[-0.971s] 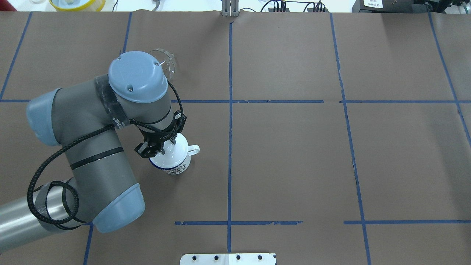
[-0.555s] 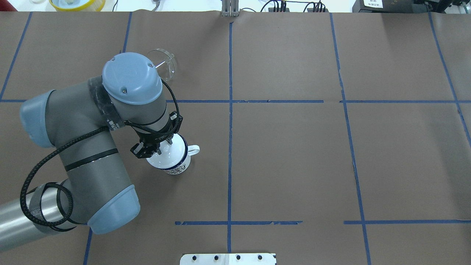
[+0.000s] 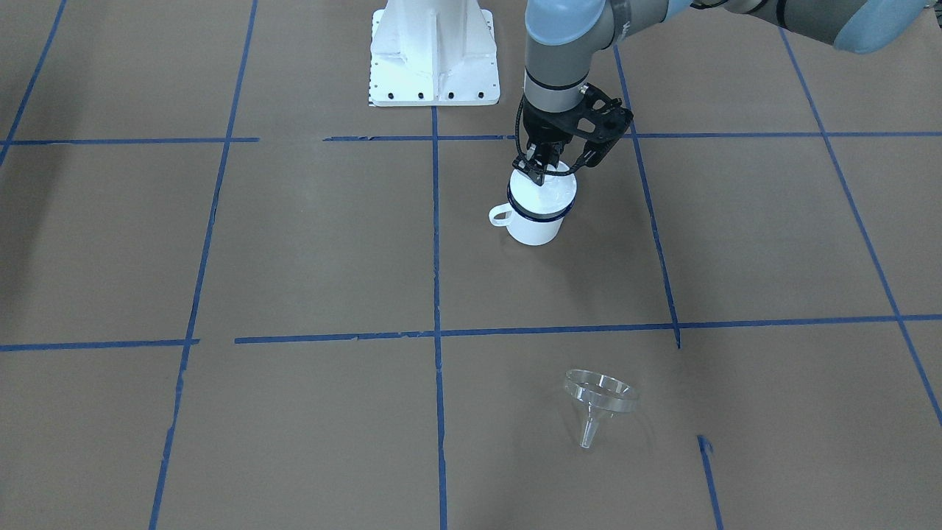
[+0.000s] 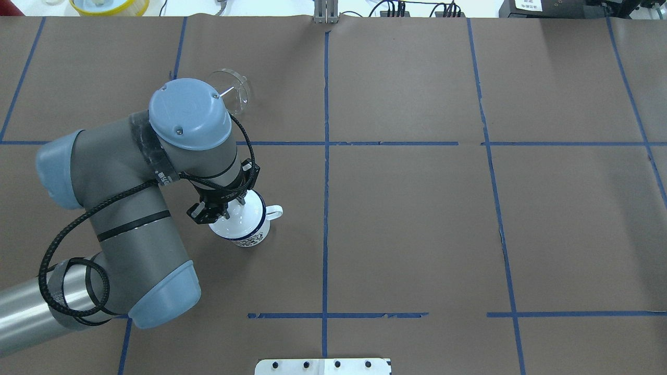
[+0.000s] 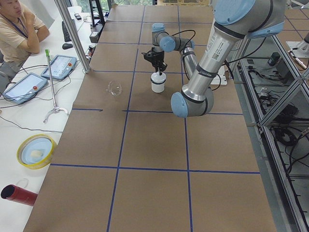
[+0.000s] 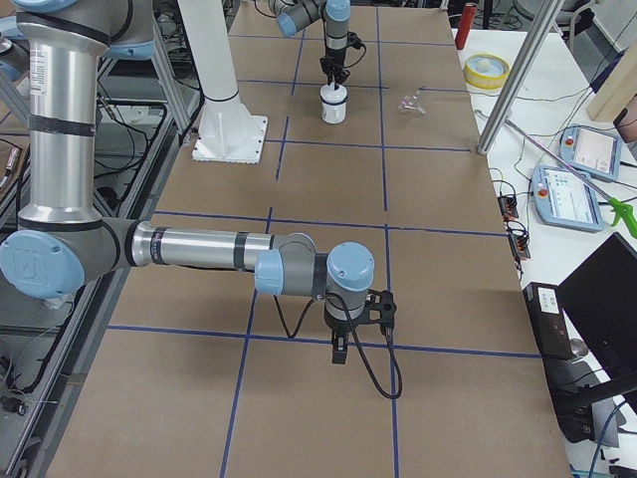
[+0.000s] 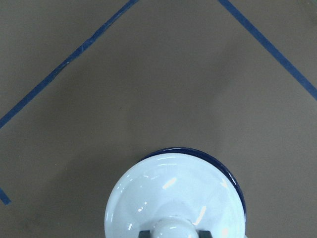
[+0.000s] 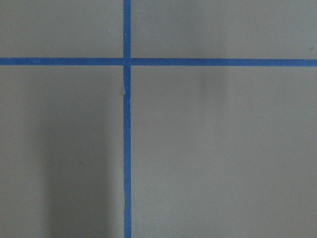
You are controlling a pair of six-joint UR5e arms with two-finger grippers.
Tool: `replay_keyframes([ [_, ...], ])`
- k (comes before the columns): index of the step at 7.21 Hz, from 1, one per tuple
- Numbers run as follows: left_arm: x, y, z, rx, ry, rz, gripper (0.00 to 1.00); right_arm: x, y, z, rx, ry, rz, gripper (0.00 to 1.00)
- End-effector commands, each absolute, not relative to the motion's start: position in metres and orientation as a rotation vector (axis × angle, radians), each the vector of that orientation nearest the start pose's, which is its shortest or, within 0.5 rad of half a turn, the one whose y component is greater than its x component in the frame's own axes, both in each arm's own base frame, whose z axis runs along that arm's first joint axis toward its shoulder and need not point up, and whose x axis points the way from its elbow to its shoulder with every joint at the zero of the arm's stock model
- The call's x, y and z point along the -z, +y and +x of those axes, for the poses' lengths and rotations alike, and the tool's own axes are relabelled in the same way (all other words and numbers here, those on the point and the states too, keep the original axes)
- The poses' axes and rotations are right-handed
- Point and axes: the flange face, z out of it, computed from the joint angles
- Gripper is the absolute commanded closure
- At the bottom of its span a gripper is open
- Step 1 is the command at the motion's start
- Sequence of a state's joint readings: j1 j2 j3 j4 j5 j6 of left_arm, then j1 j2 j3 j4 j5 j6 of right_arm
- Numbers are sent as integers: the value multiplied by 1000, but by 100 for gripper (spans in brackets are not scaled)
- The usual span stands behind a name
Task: Remove funnel from cup
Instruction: 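Lower the lid onto the mug opening and open the left gripper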
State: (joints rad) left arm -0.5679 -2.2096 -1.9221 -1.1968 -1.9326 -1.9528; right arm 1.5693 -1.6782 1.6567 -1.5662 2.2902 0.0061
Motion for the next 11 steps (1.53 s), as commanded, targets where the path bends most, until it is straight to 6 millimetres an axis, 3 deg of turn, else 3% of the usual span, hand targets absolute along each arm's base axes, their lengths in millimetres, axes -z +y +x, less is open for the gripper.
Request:
replay_keyframes([
  [1, -193, -408, 458, 796, 664, -300, 100, -670, -445, 67, -10, -719, -19, 0],
  [7, -199, -409, 458, 785, 657, -294, 100, -670, -445, 67, -10, -719, -19, 0],
  [9, -199, -408, 459, 784, 657, -295, 31, -670, -445, 67, -10, -719, -19, 0],
  [11, -199, -407, 460, 777, 656, -294, 24, -670, -445, 67, -10, -719, -19, 0],
])
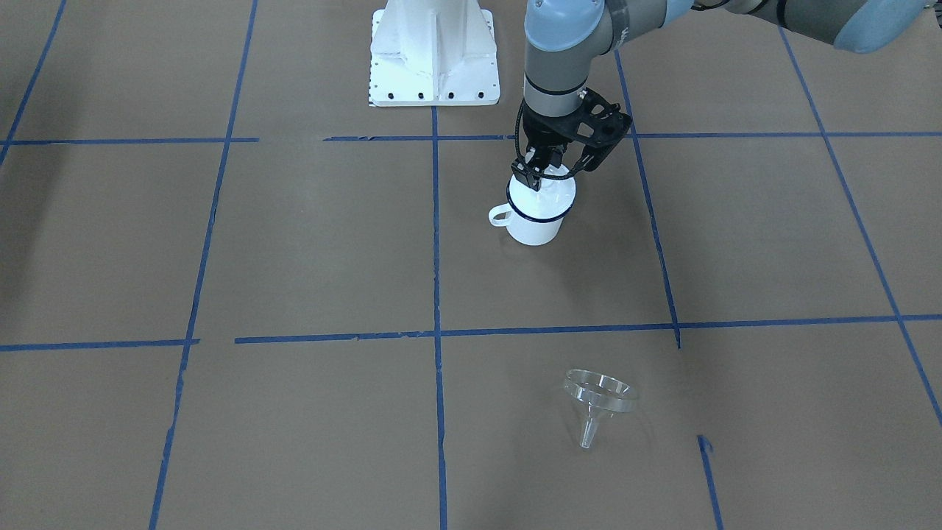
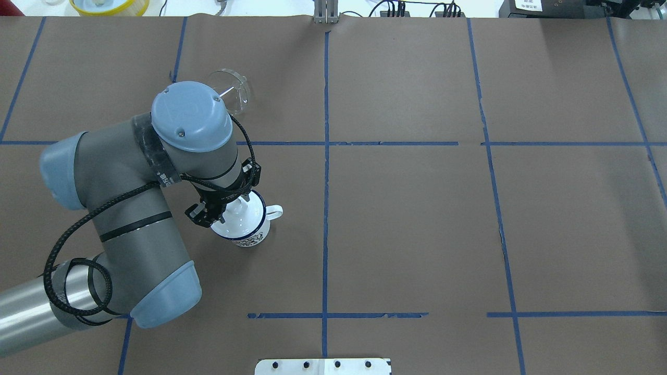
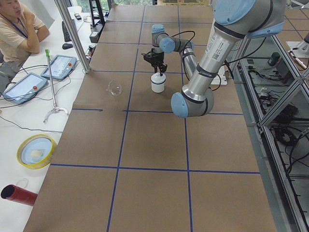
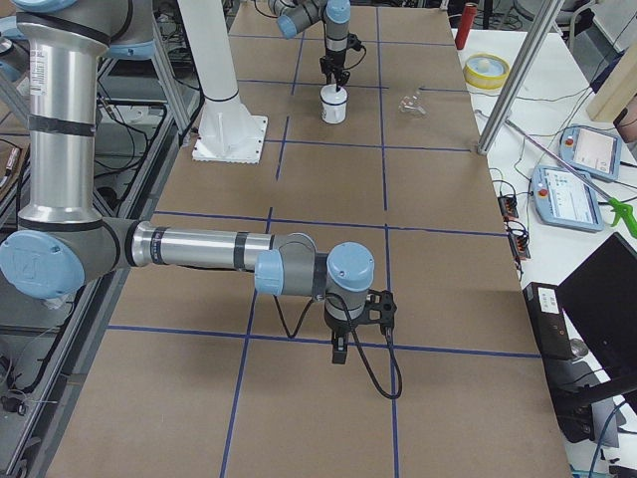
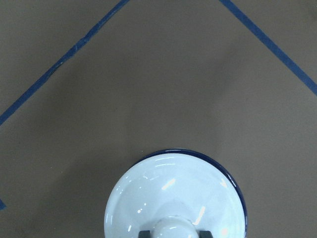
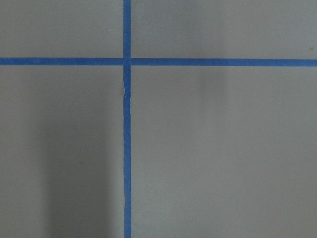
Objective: Remove funnel from cup
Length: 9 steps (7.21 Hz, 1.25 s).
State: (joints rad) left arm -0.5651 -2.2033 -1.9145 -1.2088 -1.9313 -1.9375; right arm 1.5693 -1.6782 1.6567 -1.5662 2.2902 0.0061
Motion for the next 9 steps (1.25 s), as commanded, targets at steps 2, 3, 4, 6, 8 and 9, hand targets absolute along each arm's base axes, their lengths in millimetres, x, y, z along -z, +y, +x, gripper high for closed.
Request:
replay_keyframes([
  [2, -199, -408, 459, 777, 658, -292, 23, -670, -445, 67, -10, -719, -19, 0],
  [3, -200, -408, 459, 777, 656, -292, 23, -670, -445, 67, -10, -719, -19, 0],
  [4, -198, -408, 457, 764, 663, -287, 23, -670, -445, 67, -10, -719, -19, 0],
  [6, -187, -424, 427, 749, 708, -242, 23, -670, -445, 67, -10, -719, -19, 0],
  [8, -198, -464, 359, 648, 742, -124, 19, -670, -445, 67, -10, -719, -19, 0],
  [9, -211, -497, 307, 613, 752, -40, 17, -670, -445, 67, -10, -719, -19, 0],
])
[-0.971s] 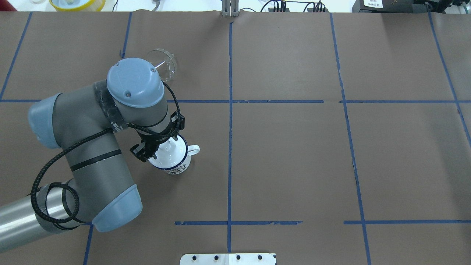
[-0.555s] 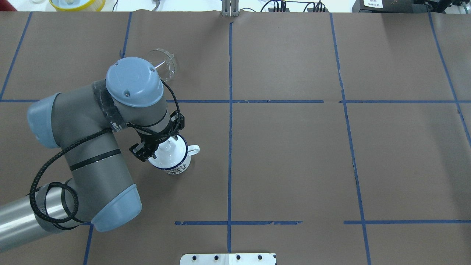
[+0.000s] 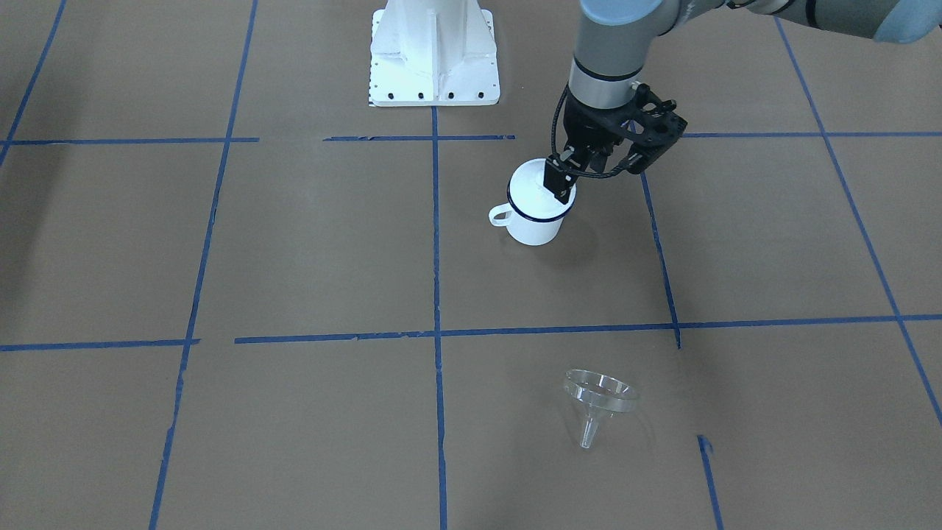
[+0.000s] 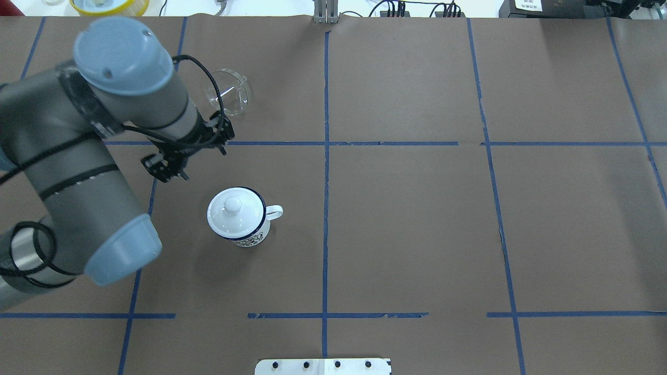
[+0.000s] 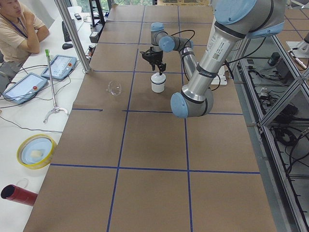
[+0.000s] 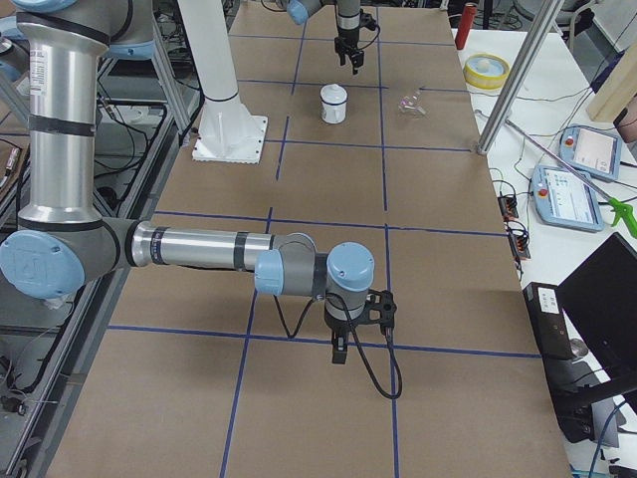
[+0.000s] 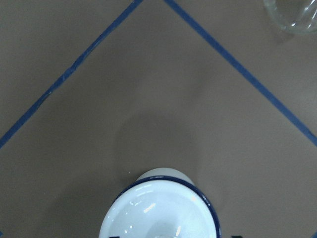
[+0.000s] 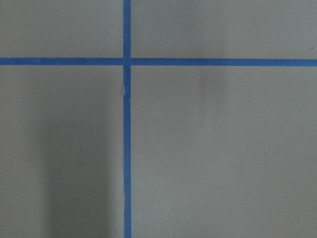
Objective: Remove funnel from cup
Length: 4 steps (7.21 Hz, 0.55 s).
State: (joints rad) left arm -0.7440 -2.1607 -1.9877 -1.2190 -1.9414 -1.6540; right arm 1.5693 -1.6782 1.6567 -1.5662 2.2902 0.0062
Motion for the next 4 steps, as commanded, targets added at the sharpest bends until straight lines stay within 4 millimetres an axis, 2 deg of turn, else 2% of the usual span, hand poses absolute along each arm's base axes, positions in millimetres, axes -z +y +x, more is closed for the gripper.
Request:
replay_keyframes([
  [1, -235, -519, 256, 520, 768, -26, 16, -671, -445, 67, -11, -719, -20, 0],
  [2, -263, -541, 193, 457, 761, 12, 16, -670, -445, 67, -10, -719, -19, 0],
  [3, -290, -550, 152, 377, 743, 45, 14, -670, -445, 67, -10, -719, -19, 0],
  [4, -329, -553, 105, 305, 717, 63, 5, -671, -445, 67, -11, -719, -20, 0],
])
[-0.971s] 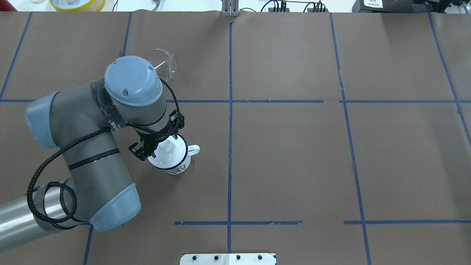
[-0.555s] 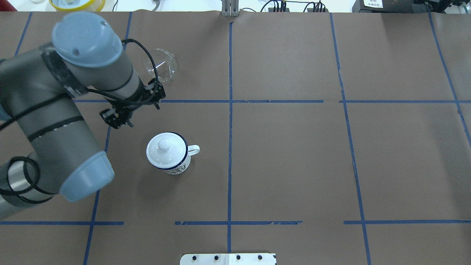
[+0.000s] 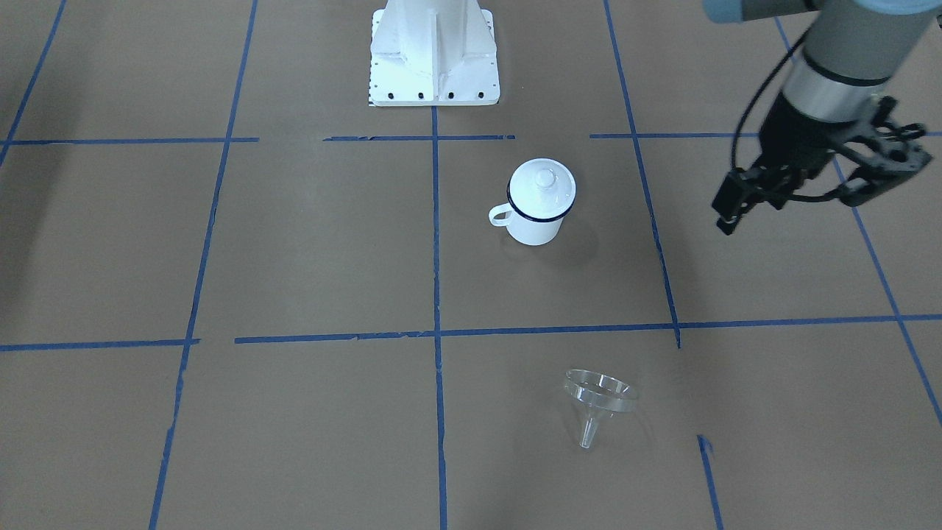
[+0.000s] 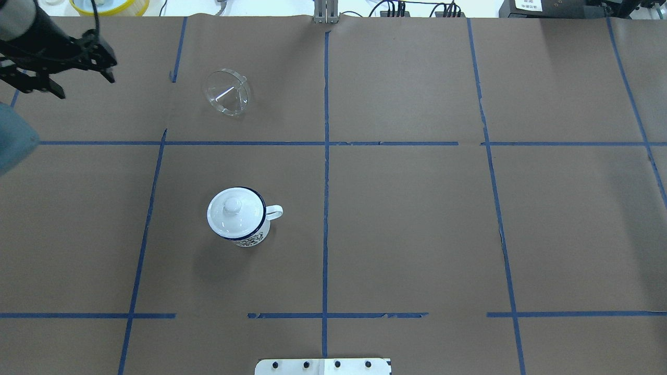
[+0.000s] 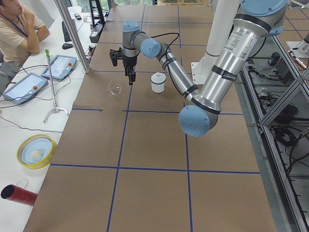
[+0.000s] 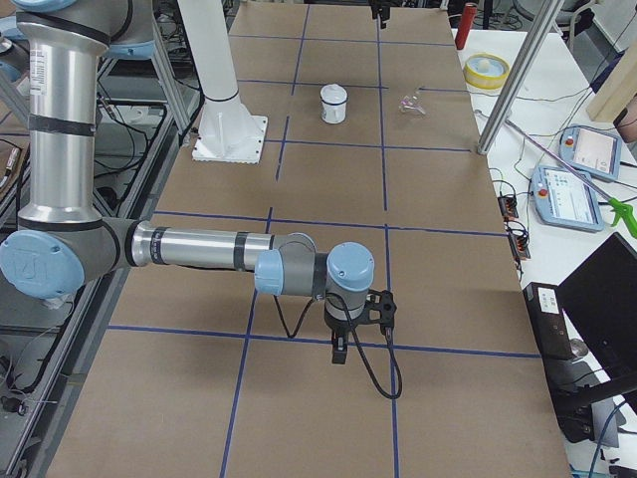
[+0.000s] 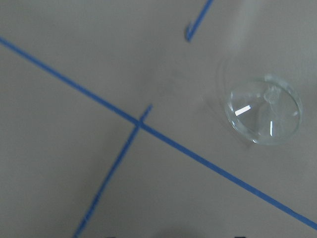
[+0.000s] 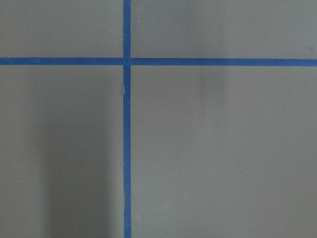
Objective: Remove funnel from cup
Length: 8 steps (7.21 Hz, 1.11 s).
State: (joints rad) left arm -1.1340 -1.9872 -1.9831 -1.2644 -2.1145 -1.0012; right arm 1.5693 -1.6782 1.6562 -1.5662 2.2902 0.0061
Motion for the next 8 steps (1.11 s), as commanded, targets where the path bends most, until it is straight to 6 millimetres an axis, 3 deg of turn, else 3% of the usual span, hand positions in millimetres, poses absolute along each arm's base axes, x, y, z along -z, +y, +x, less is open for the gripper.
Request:
replay_keyframes([
  [1, -366, -556, 58, 224, 704, 77, 3, -671, -445, 67, -11, -719, -20, 0],
  [3, -453, -549, -46, 44, 706, 113, 0, -671, -445, 67, -11, -719, -20, 0],
  [4, -486, -528, -93, 27, 732, 130, 0, -670, -445, 67, -10, -719, -19, 0],
  [5, -512, -502, -121, -7, 745, 144, 0, -670, -445, 67, -10, -719, -19, 0],
  [7, -540, -476, -130, -25, 747, 120, 0, -670, -445, 67, -10, -719, -19, 0],
  [8, -542, -467, -129, -18, 741, 118, 0, -670, -445, 67, -10, -719, -19, 0],
])
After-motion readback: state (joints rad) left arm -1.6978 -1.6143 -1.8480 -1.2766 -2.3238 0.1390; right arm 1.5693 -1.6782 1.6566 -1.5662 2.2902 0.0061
